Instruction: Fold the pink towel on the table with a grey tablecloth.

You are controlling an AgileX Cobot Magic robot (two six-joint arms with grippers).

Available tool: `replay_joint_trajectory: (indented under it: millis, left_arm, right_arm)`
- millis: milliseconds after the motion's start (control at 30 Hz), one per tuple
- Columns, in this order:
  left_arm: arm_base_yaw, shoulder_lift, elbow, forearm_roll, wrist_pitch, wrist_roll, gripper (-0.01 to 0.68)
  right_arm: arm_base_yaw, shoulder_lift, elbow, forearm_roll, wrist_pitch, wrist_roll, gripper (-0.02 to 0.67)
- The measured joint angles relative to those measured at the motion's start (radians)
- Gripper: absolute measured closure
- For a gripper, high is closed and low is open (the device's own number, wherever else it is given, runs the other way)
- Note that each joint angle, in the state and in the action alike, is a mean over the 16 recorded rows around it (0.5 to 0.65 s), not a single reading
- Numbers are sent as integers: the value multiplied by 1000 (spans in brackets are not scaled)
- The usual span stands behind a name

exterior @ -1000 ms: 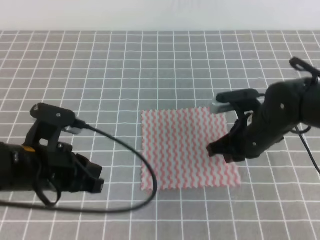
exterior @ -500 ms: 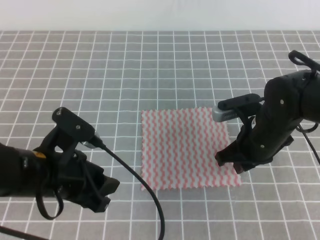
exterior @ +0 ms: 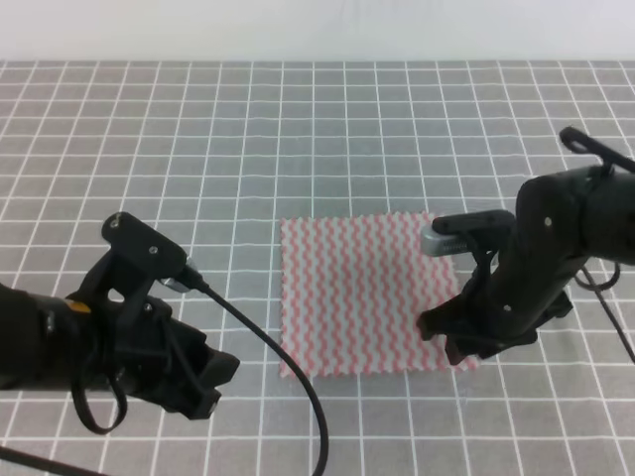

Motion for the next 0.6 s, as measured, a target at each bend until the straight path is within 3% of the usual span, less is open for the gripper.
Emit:
replay_joint_trajectory:
  millis: [367,600]
  left_arm:
    - [0,0,0,-7,5,0,337]
    - [0,-2,0,-9,7,-1,336]
  right_arm:
    - [0,23,3,7,-21,3,417]
    - [0,16,2,-29,-7,25,392]
